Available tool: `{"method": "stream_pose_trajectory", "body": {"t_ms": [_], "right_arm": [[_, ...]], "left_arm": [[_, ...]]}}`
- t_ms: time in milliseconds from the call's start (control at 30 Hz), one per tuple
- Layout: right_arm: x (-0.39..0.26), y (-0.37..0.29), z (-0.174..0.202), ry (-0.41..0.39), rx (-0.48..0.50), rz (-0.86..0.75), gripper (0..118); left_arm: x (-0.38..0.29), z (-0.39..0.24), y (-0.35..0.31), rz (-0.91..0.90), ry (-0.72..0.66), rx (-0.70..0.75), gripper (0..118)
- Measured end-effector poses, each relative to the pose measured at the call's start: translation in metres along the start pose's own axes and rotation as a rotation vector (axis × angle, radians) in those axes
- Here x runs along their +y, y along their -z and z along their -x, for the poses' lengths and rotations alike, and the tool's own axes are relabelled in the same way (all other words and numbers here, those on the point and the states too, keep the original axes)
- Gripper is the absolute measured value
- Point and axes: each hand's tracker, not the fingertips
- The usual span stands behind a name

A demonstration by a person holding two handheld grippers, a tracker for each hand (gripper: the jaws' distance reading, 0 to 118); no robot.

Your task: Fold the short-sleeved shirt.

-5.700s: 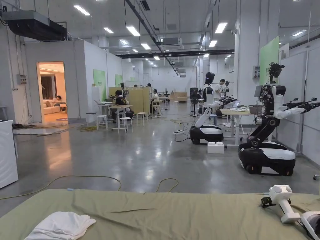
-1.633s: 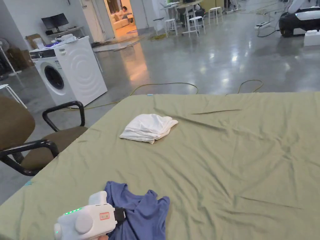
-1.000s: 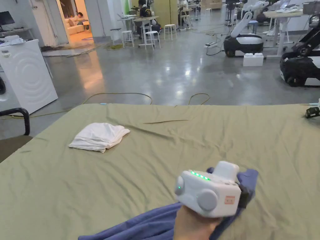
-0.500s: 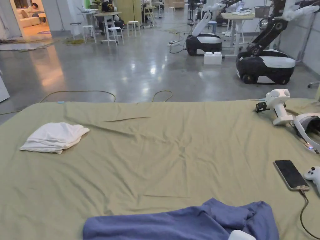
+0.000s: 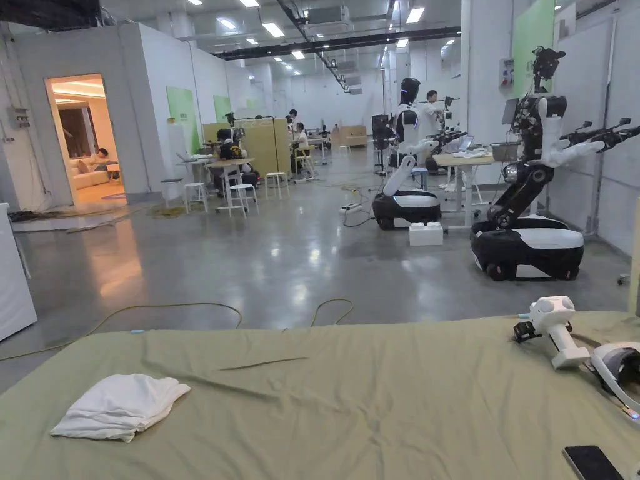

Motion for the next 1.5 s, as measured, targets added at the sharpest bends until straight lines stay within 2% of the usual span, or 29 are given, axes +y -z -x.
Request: {"method": "stream_pose_trajectory", "body": {"t_ms": [67, 100, 133, 167, 200, 267, 433, 733, 867, 1000, 1033, 1067, 1133, 1167, 1267, 1433, 1467, 1500], "right_arm": [[0.008, -0.001, 0.005, -0.025, 0.008, -0.021, 0], [0.011, -0.002, 0.007, -0.036, 0.007, -0.029, 0], [0.013, -0.003, 0.008, -0.041, 0.008, -0.035, 0], [0.015, -0.004, 0.009, -0.044, 0.01, -0.041, 0], [0.017, -0.006, 0.009, -0.044, 0.01, -0.047, 0], [0.016, -0.007, 0.009, -0.047, 0.004, -0.057, 0], [0.009, -0.002, 0.01, -0.071, -0.025, -0.041, 0], [0.007, 0.004, 0.01, -0.046, -0.048, -0.016, 0], [-0.002, 0.007, 0.007, -0.032, -0.047, 0.018, 0], [-0.016, 0.012, 0.001, -0.035, -0.055, 0.082, 0], [-0.02, 0.015, -0.001, -0.034, -0.058, 0.106, 0], [-0.024, 0.018, -0.003, -0.036, -0.065, 0.123, 0], [-0.033, 0.022, -0.006, -0.038, -0.08, 0.155, 0], [-0.036, 0.024, -0.008, -0.039, -0.083, 0.172, 0], [-0.047, 0.03, -0.015, -0.039, -0.109, 0.225, 0], [-0.063, 0.034, -0.027, -0.003, -0.153, 0.303, 0], [-0.066, 0.033, -0.029, 0.001, -0.168, 0.324, 0], [-0.069, 0.032, -0.031, 0.003, -0.178, 0.335, 0]], "left_arm": [[0.002, 0.01, -0.019, 0.0, 0.028, 0.049, 86], [0.002, 0.015, -0.026, -0.003, 0.014, 0.042, 71], [0.003, 0.018, -0.034, -0.01, -0.009, 0.064, 50], [0.004, 0.021, -0.042, -0.015, -0.029, 0.08, 22], [0.005, 0.024, -0.049, -0.026, -0.048, 0.088, 4], [0.008, 0.029, -0.058, -0.016, -0.06, 0.057, 0], [0.001, 0.027, -0.053, 0.009, -0.042, 0.063, 0], [0.003, 0.027, -0.025, 0.039, -0.034, -0.007, 0], [-0.01, 0.033, 0.004, 0.138, -0.065, -0.1, 0], [-0.039, 0.044, 0.062, 0.293, -0.152, -0.151, 0], [-0.052, 0.051, 0.081, 0.35, -0.185, -0.175, 5], [-0.064, 0.057, 0.103, 0.43, -0.219, -0.211, 18], [-0.096, 0.068, 0.145, 0.5, -0.268, -0.262, 59], [-0.114, 0.076, 0.167, 0.549, -0.267, -0.258, 72], [-0.154, 0.083, 0.234, 0.67, -0.194, -0.173, 74], [-0.217, 0.097, 0.321, 0.868, -0.24, -0.051, 73], [-0.228, 0.098, 0.33, 0.909, -0.241, -0.014, 70], [-0.236, 0.097, 0.335, 0.944, -0.223, -0.003, 59]]}}
